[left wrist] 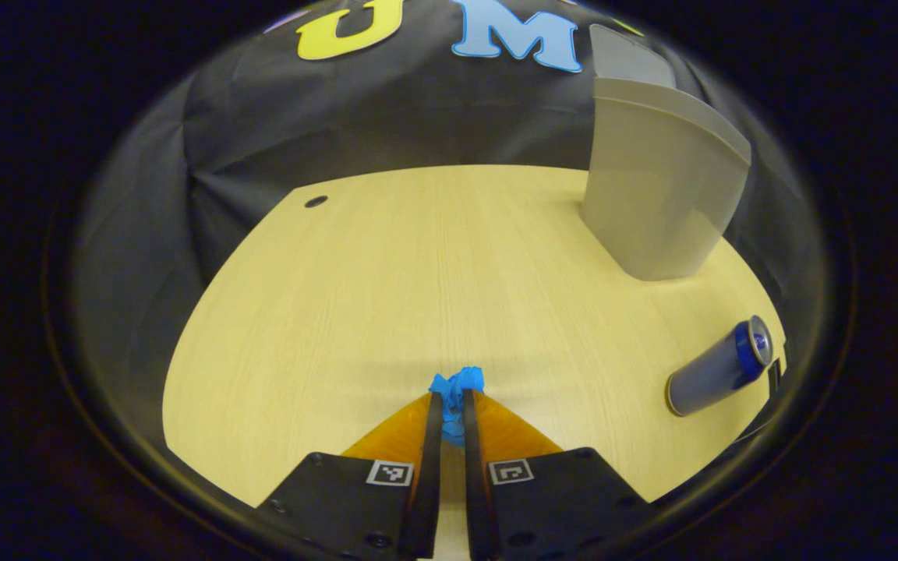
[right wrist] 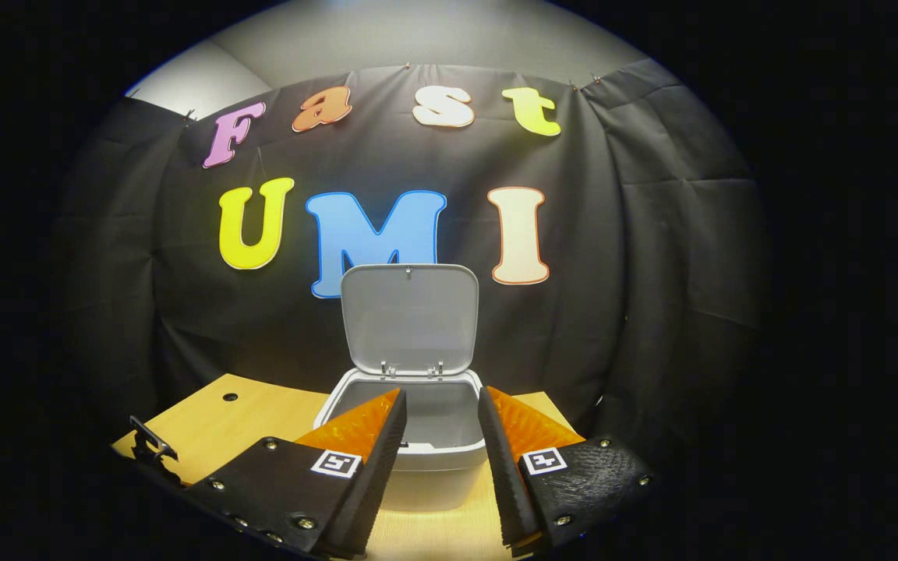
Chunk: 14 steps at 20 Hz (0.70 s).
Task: Press the lid of the desktop garbage bin to open it, pick up the crumpled paper on the desktop and throw it into the bin, then pick up the pop can on the desktop and drop it into the bin, and finally close the garbage bin lid.
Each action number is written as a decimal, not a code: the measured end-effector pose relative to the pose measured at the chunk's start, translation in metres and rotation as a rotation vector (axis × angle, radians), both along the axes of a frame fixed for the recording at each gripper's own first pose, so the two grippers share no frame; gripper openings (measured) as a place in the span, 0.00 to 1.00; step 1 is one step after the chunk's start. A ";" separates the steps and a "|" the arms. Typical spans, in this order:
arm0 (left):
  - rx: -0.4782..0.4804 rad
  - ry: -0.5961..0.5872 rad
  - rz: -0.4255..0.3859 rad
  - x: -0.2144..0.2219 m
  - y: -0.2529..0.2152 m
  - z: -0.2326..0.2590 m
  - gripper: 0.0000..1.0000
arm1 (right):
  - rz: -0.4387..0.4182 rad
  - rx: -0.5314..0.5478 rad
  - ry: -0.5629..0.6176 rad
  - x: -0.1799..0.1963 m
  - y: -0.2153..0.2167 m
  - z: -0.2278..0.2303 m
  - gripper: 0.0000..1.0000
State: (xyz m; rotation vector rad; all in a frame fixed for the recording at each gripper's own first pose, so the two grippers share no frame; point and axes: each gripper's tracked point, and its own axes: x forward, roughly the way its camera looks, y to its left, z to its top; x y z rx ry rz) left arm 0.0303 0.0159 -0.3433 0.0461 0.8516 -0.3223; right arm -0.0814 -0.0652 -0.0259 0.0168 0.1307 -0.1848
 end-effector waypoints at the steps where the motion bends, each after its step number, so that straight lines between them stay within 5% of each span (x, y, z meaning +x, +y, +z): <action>1: -0.007 -0.019 0.001 0.016 0.001 0.018 0.21 | -0.001 0.002 0.000 0.000 -0.001 0.000 0.61; 5: -0.049 -0.139 -0.015 0.101 -0.008 0.112 0.21 | -0.005 0.015 -0.004 0.001 -0.002 -0.001 0.61; 7: -0.074 -0.197 -0.031 0.061 -0.018 0.114 0.19 | -0.005 0.018 -0.006 0.001 -0.002 -0.002 0.61; 8: -0.090 -0.227 -0.039 0.127 -0.038 0.151 0.21 | -0.006 0.020 -0.008 0.002 -0.003 -0.002 0.61; 14: -0.154 -0.399 -0.143 0.197 -0.106 0.270 0.23 | -0.031 0.028 -0.012 -0.006 -0.011 -0.005 0.61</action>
